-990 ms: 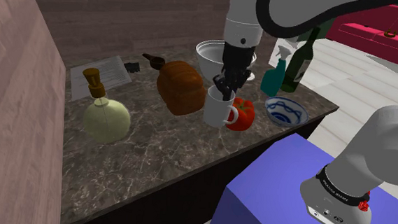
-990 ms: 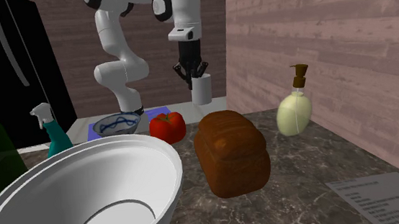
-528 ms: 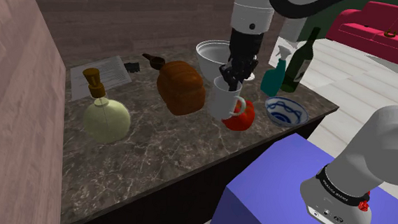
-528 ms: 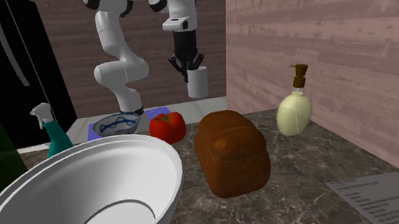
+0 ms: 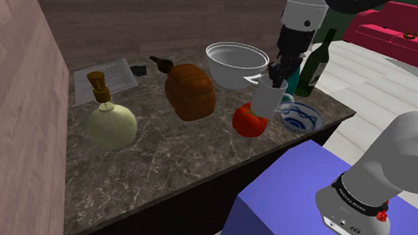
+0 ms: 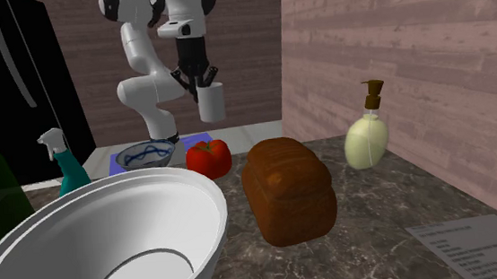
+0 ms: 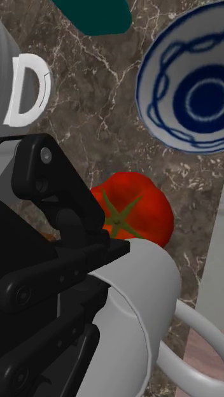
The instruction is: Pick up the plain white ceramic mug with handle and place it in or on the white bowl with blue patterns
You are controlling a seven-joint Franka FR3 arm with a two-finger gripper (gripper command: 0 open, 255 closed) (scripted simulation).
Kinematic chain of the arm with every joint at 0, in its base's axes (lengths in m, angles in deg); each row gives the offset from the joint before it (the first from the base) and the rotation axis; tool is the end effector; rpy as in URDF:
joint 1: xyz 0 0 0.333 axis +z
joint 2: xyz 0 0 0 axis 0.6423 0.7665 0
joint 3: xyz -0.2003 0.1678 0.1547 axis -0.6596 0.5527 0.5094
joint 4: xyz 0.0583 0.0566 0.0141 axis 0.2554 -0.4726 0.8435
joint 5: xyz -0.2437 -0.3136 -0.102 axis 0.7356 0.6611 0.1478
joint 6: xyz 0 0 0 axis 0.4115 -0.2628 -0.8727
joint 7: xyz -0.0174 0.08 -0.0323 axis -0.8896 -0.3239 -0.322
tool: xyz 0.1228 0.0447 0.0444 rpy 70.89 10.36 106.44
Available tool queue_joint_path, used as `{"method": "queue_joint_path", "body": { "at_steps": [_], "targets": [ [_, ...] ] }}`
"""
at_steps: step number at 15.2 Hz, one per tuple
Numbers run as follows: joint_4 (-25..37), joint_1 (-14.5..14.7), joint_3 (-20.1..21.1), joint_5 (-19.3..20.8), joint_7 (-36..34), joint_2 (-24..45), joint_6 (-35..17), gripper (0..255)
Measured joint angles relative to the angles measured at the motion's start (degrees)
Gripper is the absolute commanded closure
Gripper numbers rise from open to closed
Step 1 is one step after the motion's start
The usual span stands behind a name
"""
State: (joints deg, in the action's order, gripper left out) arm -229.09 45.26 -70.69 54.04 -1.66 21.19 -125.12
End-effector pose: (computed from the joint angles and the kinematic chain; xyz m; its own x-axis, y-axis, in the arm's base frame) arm 0.3589 0.0962 0.4658 0.9976 -0.0577 -0.0391 -0.0577 -0.9983 0.0007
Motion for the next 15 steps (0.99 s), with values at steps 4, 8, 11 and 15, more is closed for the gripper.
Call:
{"method": "queue_joint_path", "body": {
  "at_steps": [4, 8, 11, 15],
  "targets": [
    [-2.9, -1.9, -4.5, 2.9, 5.0, -5.4, 2.7, 255],
    [-4.2, -4.5, -9.6, 6.7, 10.4, -9.3, 5.2, 255],
    [-5.0, -6.5, -13.4, 9.7, 14.5, -11.4, 6.5, 255],
    [-5.6, -9.2, -18.4, 14.0, 19.8, -13.3, 7.5, 255]
  ]
}}
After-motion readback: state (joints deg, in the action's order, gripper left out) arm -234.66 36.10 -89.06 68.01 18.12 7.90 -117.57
